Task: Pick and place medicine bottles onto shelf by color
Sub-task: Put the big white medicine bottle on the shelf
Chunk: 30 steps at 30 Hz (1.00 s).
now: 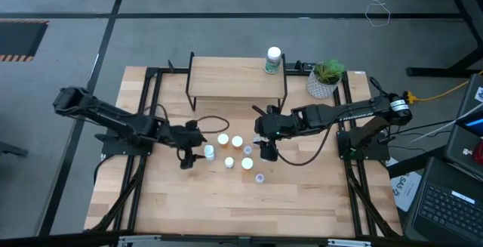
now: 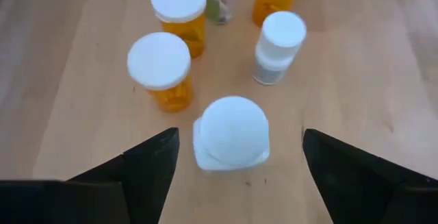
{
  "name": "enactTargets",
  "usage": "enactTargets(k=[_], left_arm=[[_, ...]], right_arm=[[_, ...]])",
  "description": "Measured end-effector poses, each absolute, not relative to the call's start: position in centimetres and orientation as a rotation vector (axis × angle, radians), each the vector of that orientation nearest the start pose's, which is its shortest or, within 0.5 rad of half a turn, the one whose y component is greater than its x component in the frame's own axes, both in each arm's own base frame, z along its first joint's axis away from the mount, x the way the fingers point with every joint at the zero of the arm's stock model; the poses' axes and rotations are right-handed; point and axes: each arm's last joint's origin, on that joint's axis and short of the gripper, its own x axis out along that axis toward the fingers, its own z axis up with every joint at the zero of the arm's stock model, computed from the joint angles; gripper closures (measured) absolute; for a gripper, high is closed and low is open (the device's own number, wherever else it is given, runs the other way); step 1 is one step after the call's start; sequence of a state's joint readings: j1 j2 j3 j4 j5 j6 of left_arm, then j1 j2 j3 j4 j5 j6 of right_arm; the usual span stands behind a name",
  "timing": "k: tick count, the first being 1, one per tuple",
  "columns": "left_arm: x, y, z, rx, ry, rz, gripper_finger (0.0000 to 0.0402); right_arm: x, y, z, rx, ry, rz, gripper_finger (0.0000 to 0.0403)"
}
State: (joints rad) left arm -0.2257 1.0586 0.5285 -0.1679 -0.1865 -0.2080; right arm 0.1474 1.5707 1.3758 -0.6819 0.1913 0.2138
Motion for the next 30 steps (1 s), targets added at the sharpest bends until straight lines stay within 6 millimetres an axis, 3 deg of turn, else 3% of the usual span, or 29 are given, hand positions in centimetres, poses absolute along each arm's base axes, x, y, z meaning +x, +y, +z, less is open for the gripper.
enactTargets(k=[11, 16, 20, 27, 30], left_arm=[[21.7, -4.8, 17.7, -0.027, 0.74, 0.094, 0.0094], [22.1, -4.8, 17.5, -0.02, 0.723, 0.12, 0.0101], [22.2, -4.8, 17.6, -0.025, 0.71, 0.119, 0.0135], [22.2, -4.8, 17.7, -0.022, 0.707, 0.129, 0.0231], [22.5, -4.4, 19.3, -0.005, 0.697, 0.14, 0.025]], right_arm=[[33.1, 4.4, 30.5, 0.096, 0.852, -0.153, 0.0132], [33.1, 4.4, 30.5, 0.095, 0.852, -0.152, 0.0132], [33.1, 4.4, 30.5, 0.094, 0.852, -0.152, 0.0132], [33.1, 4.4, 30.5, 0.094, 0.852, -0.151, 0.0132], [33.1, 4.4, 30.5, 0.092, 0.853, -0.151, 0.0132]])
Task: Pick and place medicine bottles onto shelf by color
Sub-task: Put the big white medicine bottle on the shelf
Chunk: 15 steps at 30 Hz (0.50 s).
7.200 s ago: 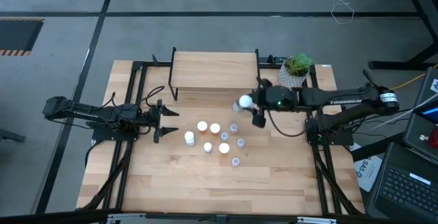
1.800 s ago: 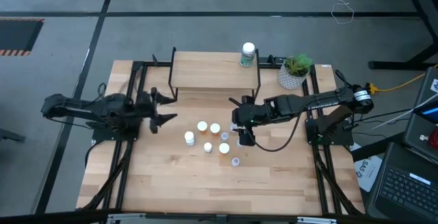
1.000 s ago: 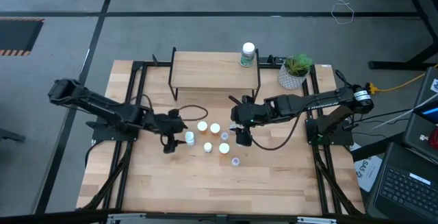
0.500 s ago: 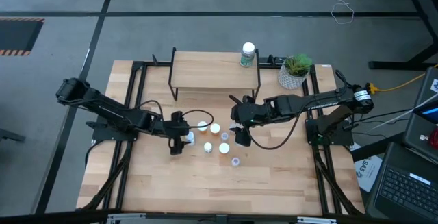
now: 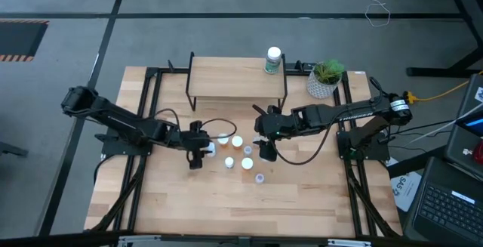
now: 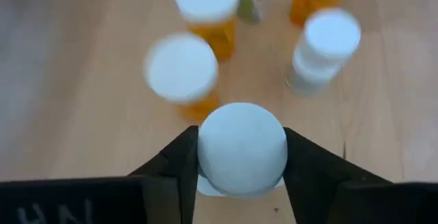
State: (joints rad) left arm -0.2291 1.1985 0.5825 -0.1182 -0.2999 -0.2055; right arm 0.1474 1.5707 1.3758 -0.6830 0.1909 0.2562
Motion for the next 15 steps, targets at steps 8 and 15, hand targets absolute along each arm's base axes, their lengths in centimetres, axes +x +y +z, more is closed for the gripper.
enactTargets(k=[8, 15], left_arm=[[21.7, -0.4, 31.2, 0.233, 0.618, 0.343, 0.025], [19.3, 7.1, 38.6, 0.289, 0.533, 0.636, 0.025]], right_arm=[[33.0, 4.4, 30.5, 0.089, 0.855, -0.15, 0.0132], [33.1, 4.3, 30.5, 0.083, 0.852, -0.147, 0.0132]])
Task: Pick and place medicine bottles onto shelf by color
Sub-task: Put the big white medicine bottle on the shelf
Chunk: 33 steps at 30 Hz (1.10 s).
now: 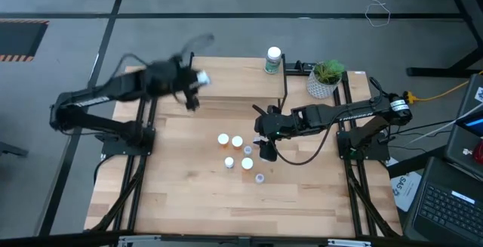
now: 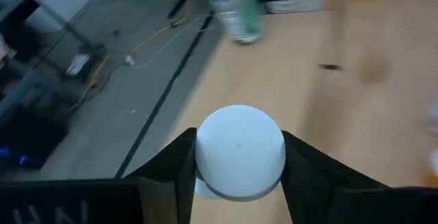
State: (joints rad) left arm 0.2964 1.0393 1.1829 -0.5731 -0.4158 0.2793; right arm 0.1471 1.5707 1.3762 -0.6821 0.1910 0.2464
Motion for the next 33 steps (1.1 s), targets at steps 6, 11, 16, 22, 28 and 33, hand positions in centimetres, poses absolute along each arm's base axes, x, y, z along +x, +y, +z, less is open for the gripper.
enactTargets(k=[6, 11, 16, 22, 28, 33], left_arm=[[18.0, 14.5, 37.1, 0.115, 0.611, 0.684, 0.025], [18.0, 19.6, 34.4, -0.039, 0.664, 0.713, 0.025], [19.0, 21.9, 32.4, -0.094, 0.685, 0.71, 0.025], [19.4, 22.4, 31.8, -0.107, 0.692, 0.72, 0.025], [19.4, 22.3, 32.3, -0.139, 0.647, 0.785, 0.0176], [19.3, 22.3, 32.6, -0.123, 0.646, 0.827, 0.0134]], right_arm=[[33.2, 4.4, 30.6, 0.056, 0.842, -0.132, 0.0132], [33.2, 4.4, 30.6, 0.058, 0.841, -0.133, 0.0132], [33.2, 4.4, 30.6, 0.07, 0.841, -0.139, 0.0132], [33.2, 4.4, 30.6, 0.069, 0.841, -0.138, 0.0132], [33.2, 4.4, 30.6, 0.069, 0.841, -0.138, 0.0132], [33.2, 4.4, 30.6, 0.071, 0.842, -0.139, 0.0132]])
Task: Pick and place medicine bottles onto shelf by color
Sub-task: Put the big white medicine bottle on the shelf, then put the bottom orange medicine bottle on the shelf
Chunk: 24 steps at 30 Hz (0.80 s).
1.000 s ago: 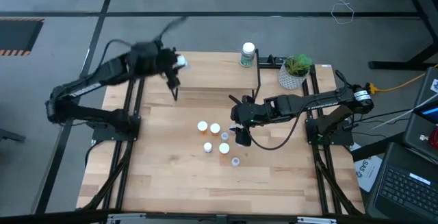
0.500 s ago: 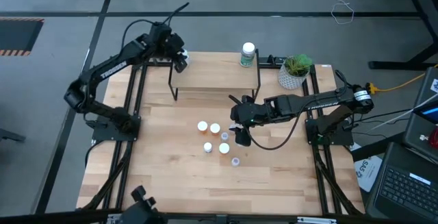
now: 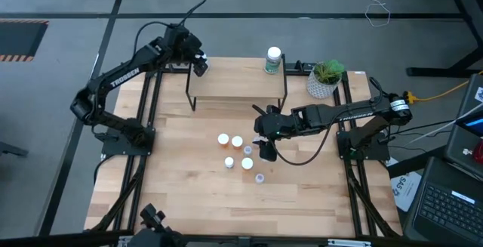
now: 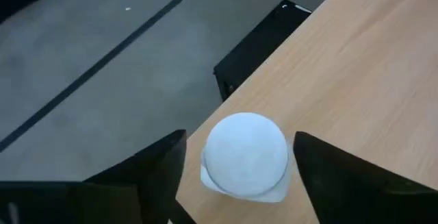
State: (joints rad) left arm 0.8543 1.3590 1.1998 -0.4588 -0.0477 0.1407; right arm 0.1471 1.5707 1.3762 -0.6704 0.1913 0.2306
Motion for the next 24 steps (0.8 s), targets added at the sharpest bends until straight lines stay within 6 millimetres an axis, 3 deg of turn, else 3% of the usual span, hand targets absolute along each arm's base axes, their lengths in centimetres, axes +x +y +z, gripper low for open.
enactTargets(k=[3, 7, 13, 19, 24], left_arm=[[19.3, 22.4, 33.8, -0.108, 0.613, 0.831, 0.0128], [20.0, 21.9, 36.8, -0.043, 0.53, 0.803, 0.0129], [21.6, 18.3, 40.6, -0.064, 0.514, 0.581, 0.0126], [23.3, 12.4, 38.9, -0.142, 0.738, 0.124, 0.0132], [24.0, 7.5, 37.4, -0.077, 0.903, -0.139, 0.0144]], right_arm=[[33.2, 4.4, 30.6, 0.072, 0.842, -0.14, 0.0132], [33.1, 4.4, 30.6, 0.073, 0.841, -0.14, 0.0132], [33.1, 4.4, 30.6, 0.083, 0.841, -0.144, 0.0132], [32.7, 4.6, 29.9, 0.151, 0.898, -0.177, 0.0132], [32.8, 4.9, 29.3, 0.171, 0.93, -0.19, 0.0132]])
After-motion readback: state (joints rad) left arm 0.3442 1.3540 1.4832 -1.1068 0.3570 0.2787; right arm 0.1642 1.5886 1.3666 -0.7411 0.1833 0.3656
